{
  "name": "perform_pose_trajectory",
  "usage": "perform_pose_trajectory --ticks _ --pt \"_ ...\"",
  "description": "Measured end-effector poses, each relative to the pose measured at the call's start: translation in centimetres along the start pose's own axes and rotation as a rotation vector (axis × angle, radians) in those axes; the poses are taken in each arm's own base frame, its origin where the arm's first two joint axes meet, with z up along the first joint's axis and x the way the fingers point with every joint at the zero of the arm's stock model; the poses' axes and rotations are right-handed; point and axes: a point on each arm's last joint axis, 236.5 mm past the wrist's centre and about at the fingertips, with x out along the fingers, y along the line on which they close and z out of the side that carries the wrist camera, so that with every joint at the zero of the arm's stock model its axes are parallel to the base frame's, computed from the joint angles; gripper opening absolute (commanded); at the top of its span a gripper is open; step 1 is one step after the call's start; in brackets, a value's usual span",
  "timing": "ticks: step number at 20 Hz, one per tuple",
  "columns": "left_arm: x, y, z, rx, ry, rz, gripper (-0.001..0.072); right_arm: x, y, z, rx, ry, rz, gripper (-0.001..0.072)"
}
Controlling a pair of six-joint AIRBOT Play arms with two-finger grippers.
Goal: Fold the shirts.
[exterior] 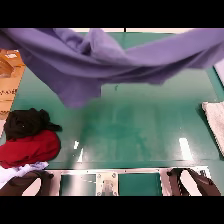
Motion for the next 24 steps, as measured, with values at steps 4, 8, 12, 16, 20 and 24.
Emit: perform_pose_trajectory --ticks 4,8,12,16,20,24 --pt "5.7 0.6 -7.1 -0.100 0.207 -0.062 0.0023 3.3 -3.5 -7.8 0.167 0.186 -0.001 0.0012" --pt "14.2 1.6 -18.3 -0.255 0.420 -0.133 0.0023 9.3 -10.2 -21.4 0.408 0.417 -0.068 0.0012" --pt "21.9 2.9 -27.1 -0.431 0.498 -0.156 0.0024 14.3 -17.2 -32.4 0.538 0.552 -0.206 0.0012" --pt "26.7 4.2 -30.0 -0.541 0.471 -0.152 0.0644 18.0 -20.9 -35.5 0.560 0.596 -0.246 0.0376" --pt "26.9 6.8 -28.0 -0.579 0.448 -0.170 0.0645 18.7 -22.9 -31.1 0.555 0.573 -0.194 0.0326" --pt "23.8 9.8 -26.6 -0.636 0.500 -0.214 0.0646 14.0 -24.7 -29.3 0.631 0.611 -0.165 0.0264"
